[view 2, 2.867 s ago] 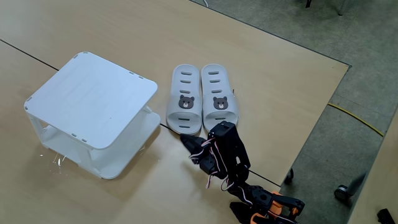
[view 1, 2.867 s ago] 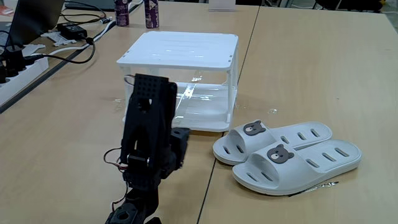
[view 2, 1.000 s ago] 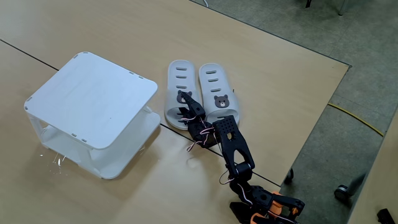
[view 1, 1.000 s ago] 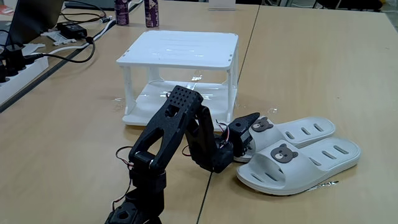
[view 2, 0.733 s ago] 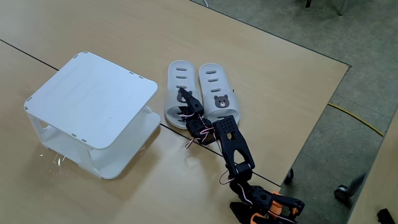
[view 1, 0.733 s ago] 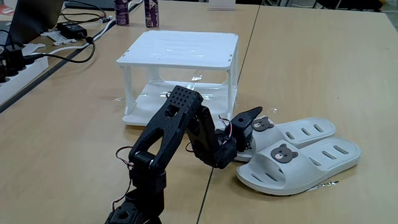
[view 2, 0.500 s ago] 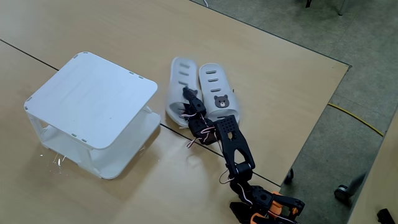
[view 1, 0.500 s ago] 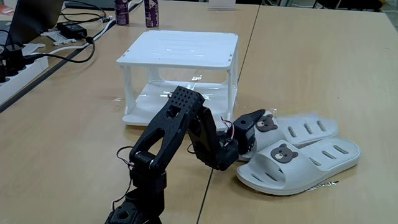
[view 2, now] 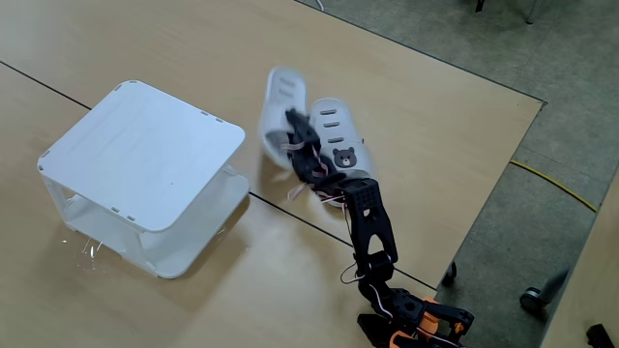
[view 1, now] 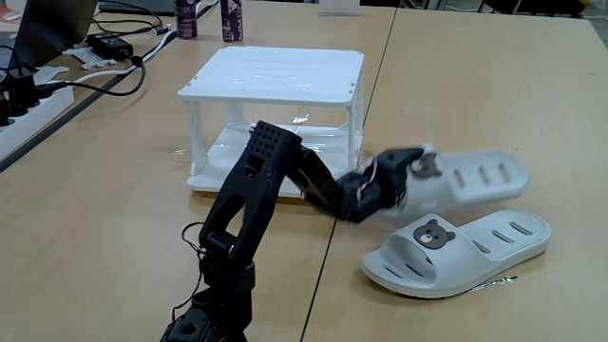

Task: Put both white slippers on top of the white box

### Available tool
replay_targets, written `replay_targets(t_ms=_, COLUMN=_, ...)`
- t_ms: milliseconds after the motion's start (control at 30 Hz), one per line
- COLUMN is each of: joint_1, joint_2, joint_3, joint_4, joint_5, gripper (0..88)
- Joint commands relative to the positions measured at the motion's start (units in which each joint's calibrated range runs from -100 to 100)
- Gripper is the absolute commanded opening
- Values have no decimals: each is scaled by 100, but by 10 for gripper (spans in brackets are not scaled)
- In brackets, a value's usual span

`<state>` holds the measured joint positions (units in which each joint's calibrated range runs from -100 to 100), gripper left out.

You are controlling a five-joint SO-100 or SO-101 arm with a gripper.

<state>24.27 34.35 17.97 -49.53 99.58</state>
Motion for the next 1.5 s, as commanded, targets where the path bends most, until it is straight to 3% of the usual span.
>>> replay_targets(t_ms=0, joint_1=106, joint_2=-1841, joint_3=-1405, joint_4=1441, joint_5=42, gripper=9)
replay_targets(t_ms=200, joint_1=73, joint_2=-3035, joint_3=-2171, joint_4=3132, joint_5=42, gripper=9)
replay_targets(t_ms=567, joint_1=32, joint_2=-5265, joint_3=-2189, joint_4=4599, joint_5=42, gripper=9)
replay_targets(t_ms=733, joint_1=-1054, joint_2=-5274, joint_3=-2108, joint_4=4590, joint_5=42, gripper=9)
replay_targets(t_ms=967, joint_1=-3381, joint_2=-5130, joint_3=-1702, joint_4=4573, joint_5=42, gripper=8)
replay_targets(t_ms=1167, joint_1=-4861, joint_2=-5122, joint_3=-1026, joint_4=4539, joint_5=42, gripper=8)
replay_targets(t_ms=1467, joint_1=-4730, joint_2=-4129, joint_3=-1819, joint_4=4521, joint_5=42, gripper=8)
